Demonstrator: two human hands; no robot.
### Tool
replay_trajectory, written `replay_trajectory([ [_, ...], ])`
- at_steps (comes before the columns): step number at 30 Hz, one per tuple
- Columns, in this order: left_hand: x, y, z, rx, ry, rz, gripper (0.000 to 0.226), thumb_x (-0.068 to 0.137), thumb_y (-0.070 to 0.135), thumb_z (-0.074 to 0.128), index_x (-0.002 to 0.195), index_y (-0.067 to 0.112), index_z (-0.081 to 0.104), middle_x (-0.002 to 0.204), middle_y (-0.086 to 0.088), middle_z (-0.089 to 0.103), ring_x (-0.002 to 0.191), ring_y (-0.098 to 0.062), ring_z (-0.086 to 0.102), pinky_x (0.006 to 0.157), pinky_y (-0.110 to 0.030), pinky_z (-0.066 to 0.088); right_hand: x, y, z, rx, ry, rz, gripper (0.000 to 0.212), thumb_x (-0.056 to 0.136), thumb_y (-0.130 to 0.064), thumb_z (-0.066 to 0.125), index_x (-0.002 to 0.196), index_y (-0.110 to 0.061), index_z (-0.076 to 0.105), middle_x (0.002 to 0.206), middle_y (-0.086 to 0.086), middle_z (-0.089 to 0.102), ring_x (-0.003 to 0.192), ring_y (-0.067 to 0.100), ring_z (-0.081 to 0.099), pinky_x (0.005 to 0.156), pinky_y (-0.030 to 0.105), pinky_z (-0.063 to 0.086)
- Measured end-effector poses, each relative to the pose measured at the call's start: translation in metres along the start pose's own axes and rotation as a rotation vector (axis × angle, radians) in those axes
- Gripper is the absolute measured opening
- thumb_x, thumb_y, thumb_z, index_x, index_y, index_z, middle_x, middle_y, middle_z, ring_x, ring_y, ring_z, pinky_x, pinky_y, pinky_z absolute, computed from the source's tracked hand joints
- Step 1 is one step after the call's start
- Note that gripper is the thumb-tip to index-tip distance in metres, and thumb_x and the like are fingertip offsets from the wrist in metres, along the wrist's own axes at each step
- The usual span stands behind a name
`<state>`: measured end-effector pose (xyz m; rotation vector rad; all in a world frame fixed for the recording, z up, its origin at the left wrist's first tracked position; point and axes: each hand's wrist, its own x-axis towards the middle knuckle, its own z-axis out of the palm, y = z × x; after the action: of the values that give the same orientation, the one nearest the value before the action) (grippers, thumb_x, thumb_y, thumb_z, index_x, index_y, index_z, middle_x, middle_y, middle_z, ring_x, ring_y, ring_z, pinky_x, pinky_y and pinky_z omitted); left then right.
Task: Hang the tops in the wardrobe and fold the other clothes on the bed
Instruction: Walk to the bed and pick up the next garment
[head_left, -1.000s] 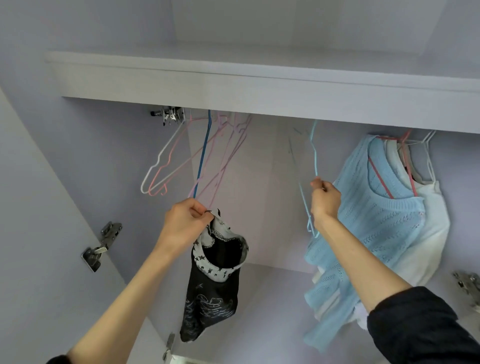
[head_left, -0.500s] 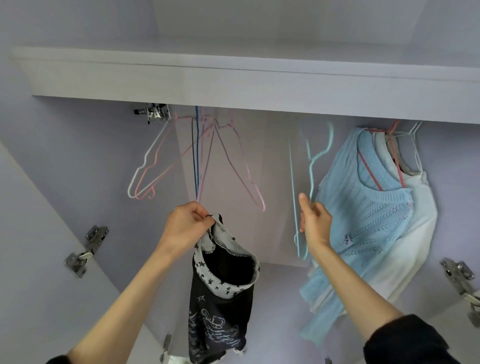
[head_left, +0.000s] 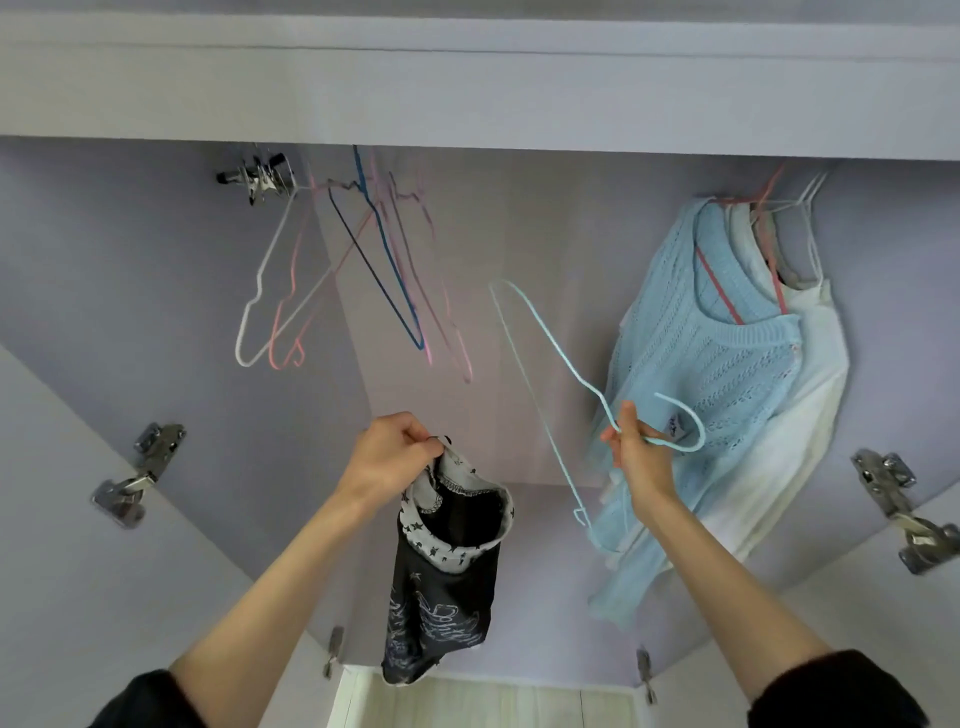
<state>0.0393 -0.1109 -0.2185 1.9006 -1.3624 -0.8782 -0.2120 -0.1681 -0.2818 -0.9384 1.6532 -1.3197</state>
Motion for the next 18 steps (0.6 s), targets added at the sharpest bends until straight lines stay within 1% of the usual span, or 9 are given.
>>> replay_trajectory([
  [2, 0.003, -0.003, 0.002, 0.012, -0.014, -0.029, 0.016, 0.082, 0.013, 0.062, 0.068, 0.017, 0.056, 0.060, 0.003, 0.056, 0.057, -0.009, 0.050, 0.050, -0.018, 0.037, 0.000, 0.002, -0.003, 0.032, 0.035, 0.047, 0.051, 0.097, -0.039, 0.044, 0.053, -0.014, 0.048, 0.055, 0.001, 0.044, 0.056, 0.014, 0.041, 0.062, 0.027, 0.034],
  [4, 0.006, -0.008, 0.002, 0.017, -0.011, -0.048, 0.015, 0.083, 0.014, 0.059, 0.069, 0.016, 0.055, 0.062, 0.001, 0.055, 0.060, -0.014, 0.050, 0.054, -0.025, 0.037, -0.002, 0.005, -0.010, 0.155, 0.078, 0.145, 0.047, 0.097, -0.038, 0.046, 0.055, -0.016, 0.042, 0.050, -0.002, 0.041, 0.047, 0.009, 0.039, 0.056, 0.022, 0.031],
  [5, 0.007, -0.010, 0.002, 0.021, -0.007, -0.052, 0.014, 0.084, 0.014, 0.058, 0.070, 0.015, 0.055, 0.063, 0.000, 0.055, 0.062, -0.015, 0.050, 0.055, -0.026, 0.037, -0.003, 0.007, -0.015, 0.243, 0.063, 0.190, 0.046, 0.097, -0.036, 0.046, 0.056, -0.017, 0.038, 0.045, -0.006, 0.039, 0.040, 0.005, 0.036, 0.053, 0.020, 0.028],
  [7, 0.010, -0.014, 0.003, 0.032, 0.004, -0.056, 0.013, 0.084, 0.014, 0.058, 0.071, 0.015, 0.054, 0.065, 0.000, 0.055, 0.063, -0.015, 0.049, 0.055, -0.027, 0.037, -0.004, 0.009, -0.025, 0.444, -0.022, 0.233, 0.046, 0.100, -0.032, 0.042, 0.058, -0.020, 0.027, 0.036, -0.010, 0.025, 0.032, 0.004, 0.023, 0.048, 0.022, 0.020],
  [8, 0.010, -0.015, 0.003, 0.037, 0.009, -0.054, 0.013, 0.084, 0.014, 0.058, 0.072, 0.015, 0.055, 0.065, 0.000, 0.055, 0.063, -0.014, 0.049, 0.055, -0.027, 0.037, -0.004, 0.009, -0.029, 0.543, -0.063, 0.247, 0.045, 0.100, -0.029, 0.041, 0.059, -0.022, 0.025, 0.036, -0.010, 0.017, 0.032, 0.005, 0.018, 0.047, 0.022, 0.018],
  [10, 0.012, -0.016, 0.004, 0.041, 0.010, -0.048, 0.012, 0.084, 0.014, 0.058, 0.072, 0.015, 0.055, 0.064, 0.000, 0.054, 0.061, -0.013, 0.049, 0.054, -0.027, 0.036, -0.004, 0.009, -0.037, 0.700, -0.130, 0.270, 0.049, 0.100, -0.027, 0.040, 0.053, -0.024, 0.028, 0.043, -0.007, 0.007, 0.036, 0.008, 0.010, 0.045, 0.022, 0.014],
  [13, 0.013, -0.015, 0.006, 0.043, -0.001, -0.026, 0.012, 0.083, 0.013, 0.059, 0.072, 0.015, 0.055, 0.062, 0.000, 0.054, 0.058, -0.011, 0.048, 0.053, -0.026, 0.035, -0.006, 0.010, -0.044, 0.779, -0.211, 0.269, 0.068, 0.100, -0.029, 0.040, 0.033, -0.024, 0.032, 0.035, -0.008, 0.013, 0.044, 0.012, 0.006, 0.048, 0.023, 0.014],
  [16, 0.013, -0.012, 0.004, 0.051, -0.008, -0.004, 0.013, 0.082, 0.011, 0.060, 0.071, 0.015, 0.056, 0.061, 0.000, 0.055, 0.057, -0.011, 0.049, 0.053, -0.025, 0.036, -0.009, 0.009, -0.048, 0.792, -0.281, 0.238, 0.071, 0.099, -0.030, 0.039, 0.029, -0.024, 0.031, 0.030, -0.008, 0.018, 0.047, 0.015, 0.006, 0.048, 0.023, 0.016],
  [18, 0.013, -0.011, 0.001, 0.072, 0.003, 0.005, 0.013, 0.082, 0.009, 0.061, 0.071, 0.015, 0.057, 0.061, 0.000, 0.057, 0.059, -0.011, 0.050, 0.053, -0.024, 0.036, -0.011, 0.005, -0.048, 0.809, -0.319, 0.225, 0.072, 0.098, -0.032, 0.038, 0.027, -0.022, 0.027, 0.031, -0.007, 0.016, 0.048, 0.015, 0.007, 0.049, 0.023, 0.018],
])
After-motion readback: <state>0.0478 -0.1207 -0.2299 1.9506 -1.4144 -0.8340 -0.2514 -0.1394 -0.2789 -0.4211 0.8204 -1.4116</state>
